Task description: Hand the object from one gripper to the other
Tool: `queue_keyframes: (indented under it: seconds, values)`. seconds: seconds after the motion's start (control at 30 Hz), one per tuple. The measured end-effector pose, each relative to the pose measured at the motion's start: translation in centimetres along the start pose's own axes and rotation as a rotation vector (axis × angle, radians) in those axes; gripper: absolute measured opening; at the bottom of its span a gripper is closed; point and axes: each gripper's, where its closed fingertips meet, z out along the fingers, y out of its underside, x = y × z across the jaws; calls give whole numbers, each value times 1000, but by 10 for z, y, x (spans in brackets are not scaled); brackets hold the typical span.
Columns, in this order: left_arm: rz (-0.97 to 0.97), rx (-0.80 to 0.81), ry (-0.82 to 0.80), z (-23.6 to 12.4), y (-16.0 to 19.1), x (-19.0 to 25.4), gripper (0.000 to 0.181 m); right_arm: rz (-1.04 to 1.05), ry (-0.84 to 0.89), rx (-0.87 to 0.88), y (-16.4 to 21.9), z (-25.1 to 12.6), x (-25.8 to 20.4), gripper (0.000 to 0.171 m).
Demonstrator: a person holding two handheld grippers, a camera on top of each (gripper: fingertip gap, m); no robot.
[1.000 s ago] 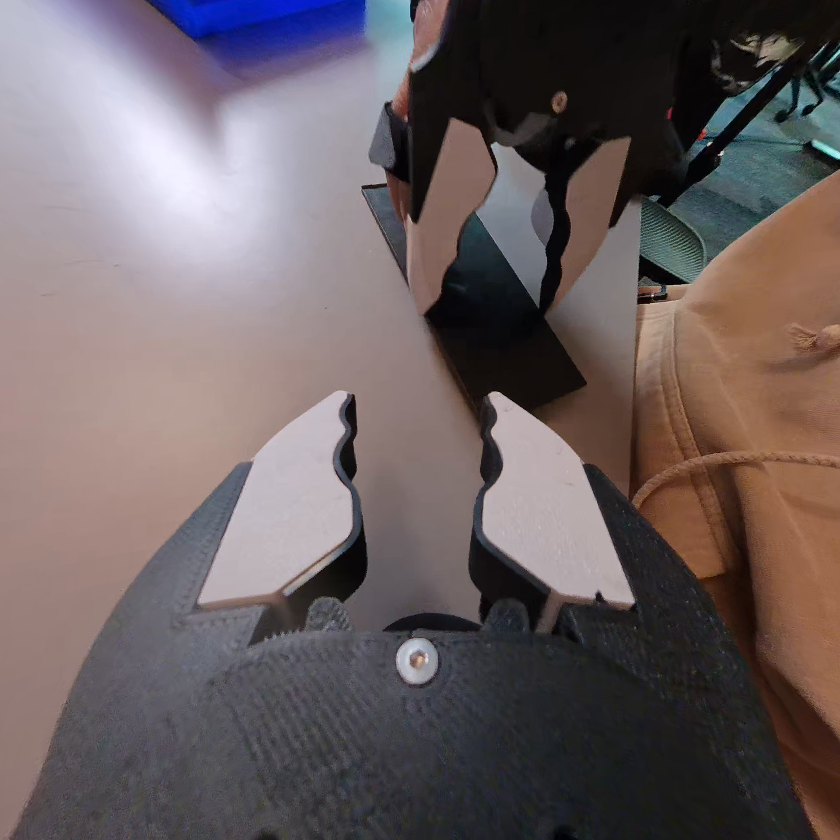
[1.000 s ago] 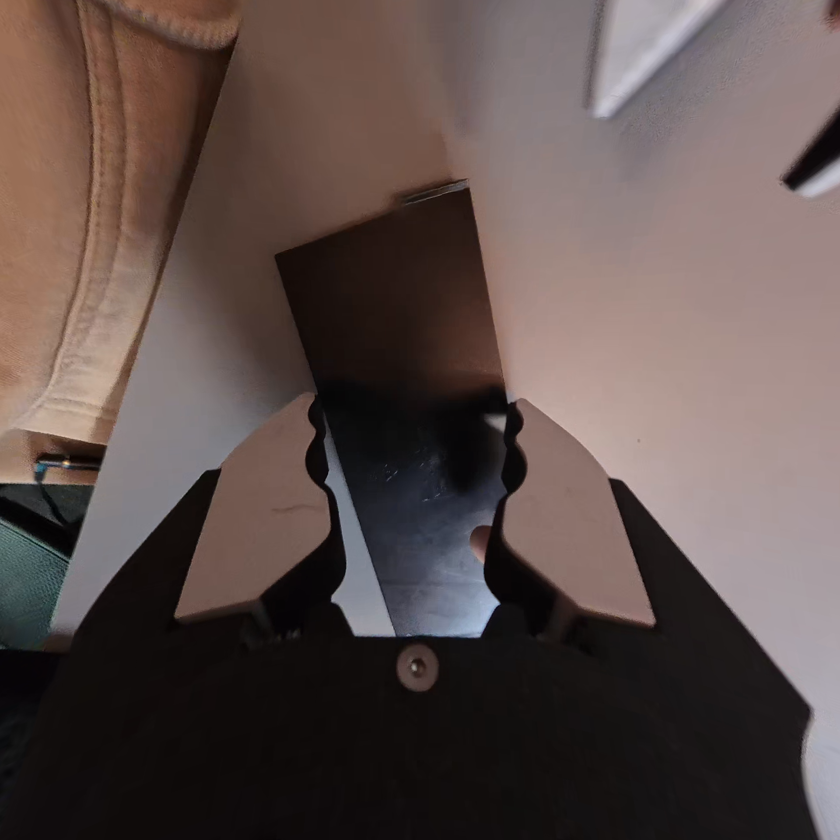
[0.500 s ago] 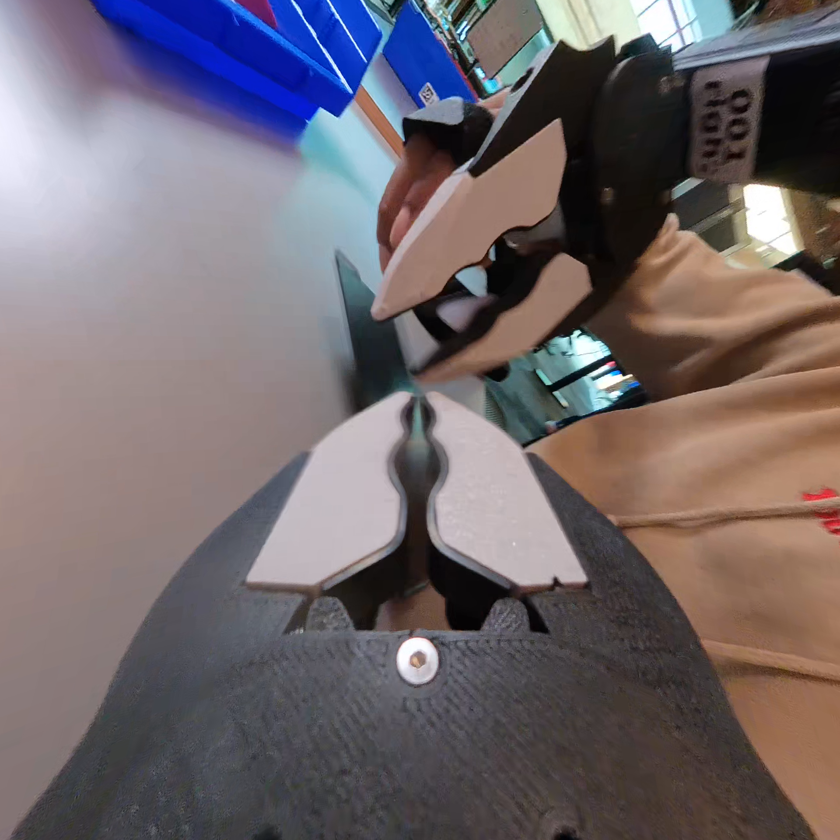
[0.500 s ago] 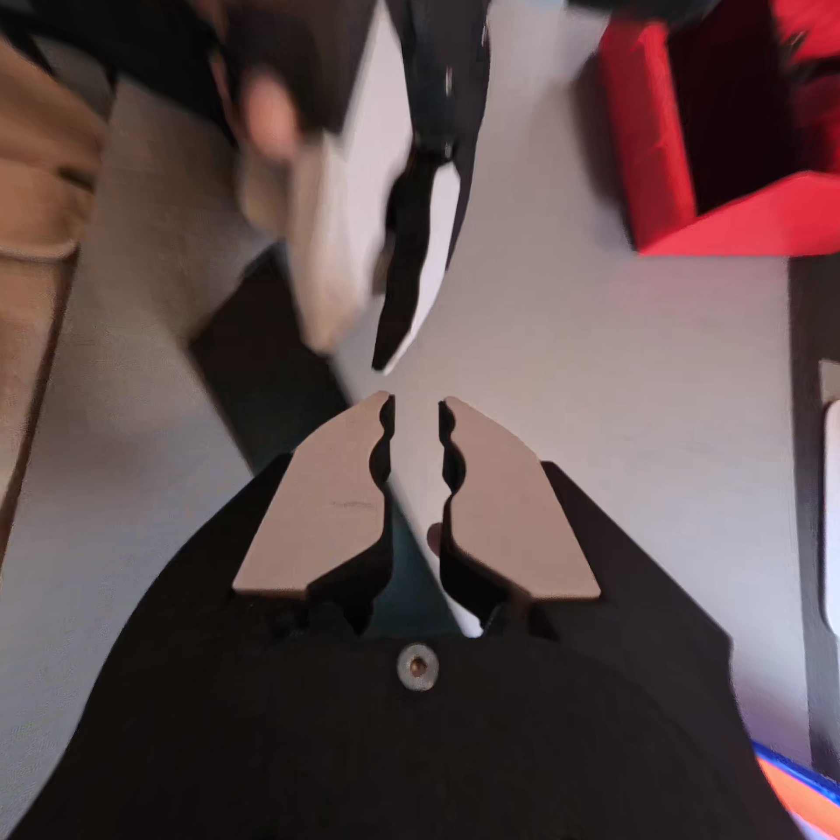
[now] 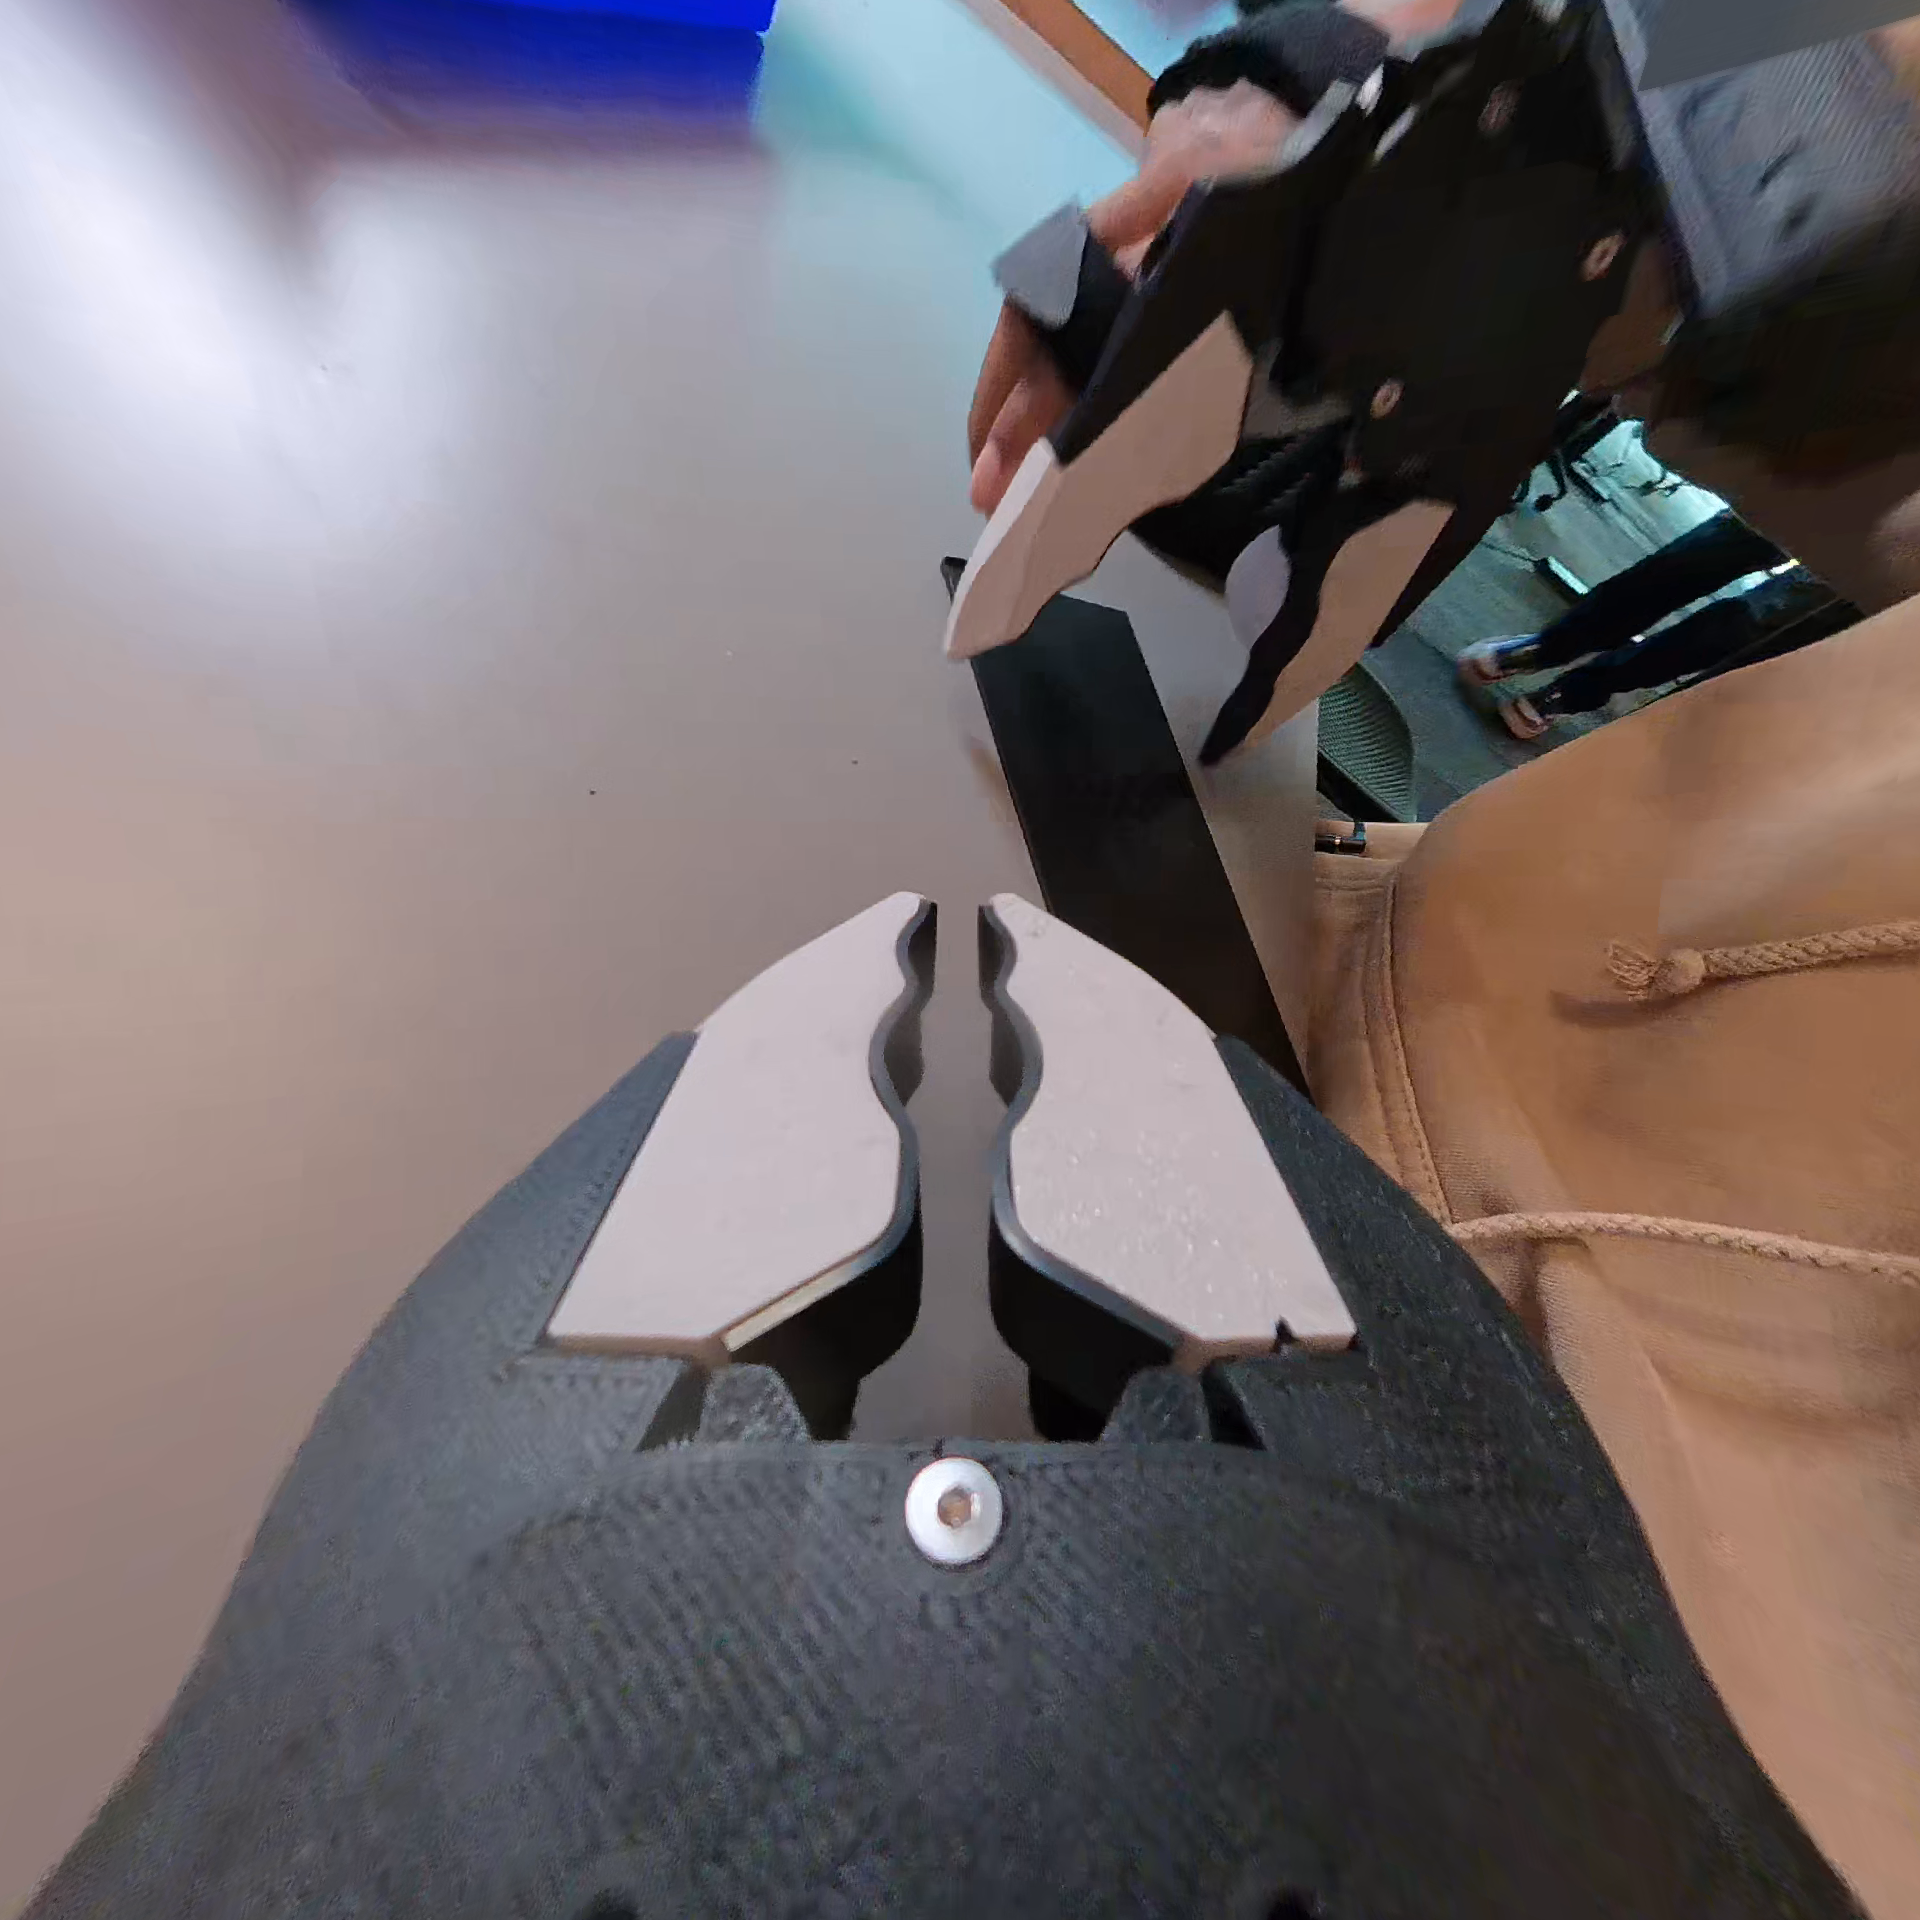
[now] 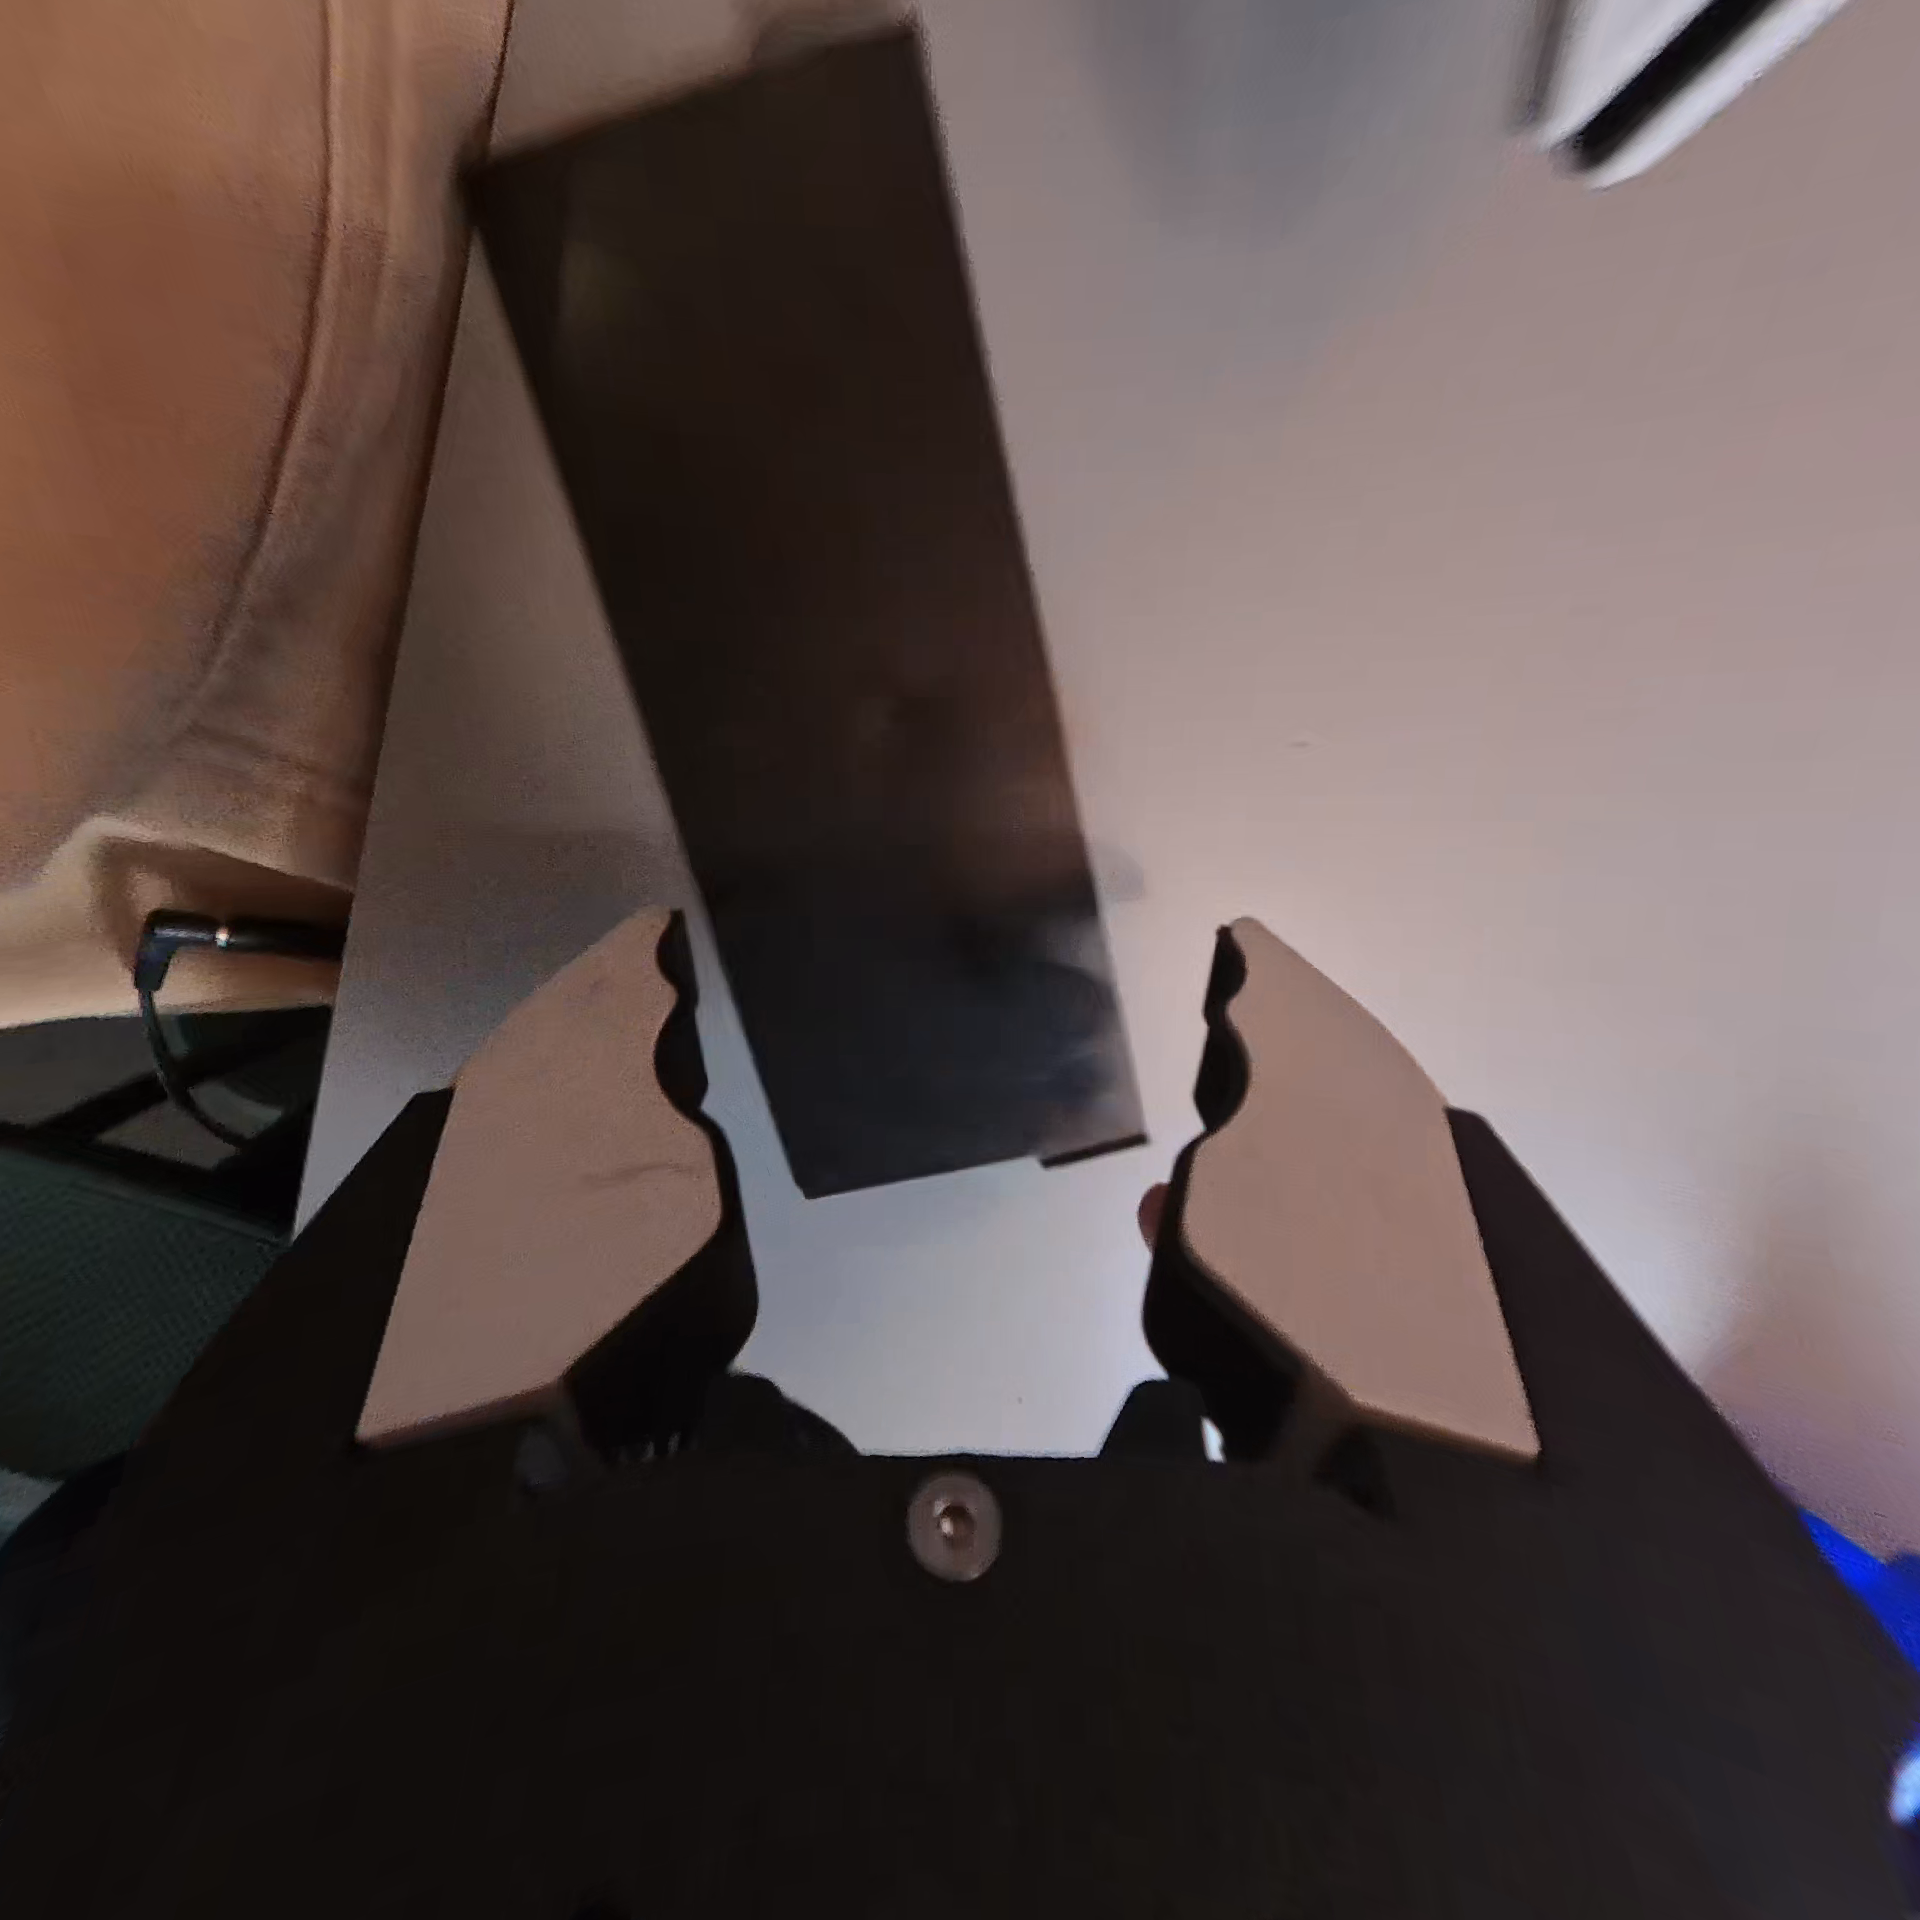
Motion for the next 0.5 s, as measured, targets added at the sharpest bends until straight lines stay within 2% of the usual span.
queue_keyframes:
  seconds: [0.1,0.2,0.23,0.37,0.5]
  values:
    - [-14,3,18,3,-1,0,10,-4,-100,-36,0,16,-12,96]
    - [-18,2,45,2,-2,7,13,-75,-121,-82,-5,16,-6,75]
    - [-20,-14,47,1,1,9,18,-90,-125,-101,-6,16,-5,75]
    - [-72,-107,40,7,22,14,58,-92,-135,-103,-7,16,-2,74]
    - [-131,-134,37,8,34,15,73,26,-125,18,-12,12,8,74]
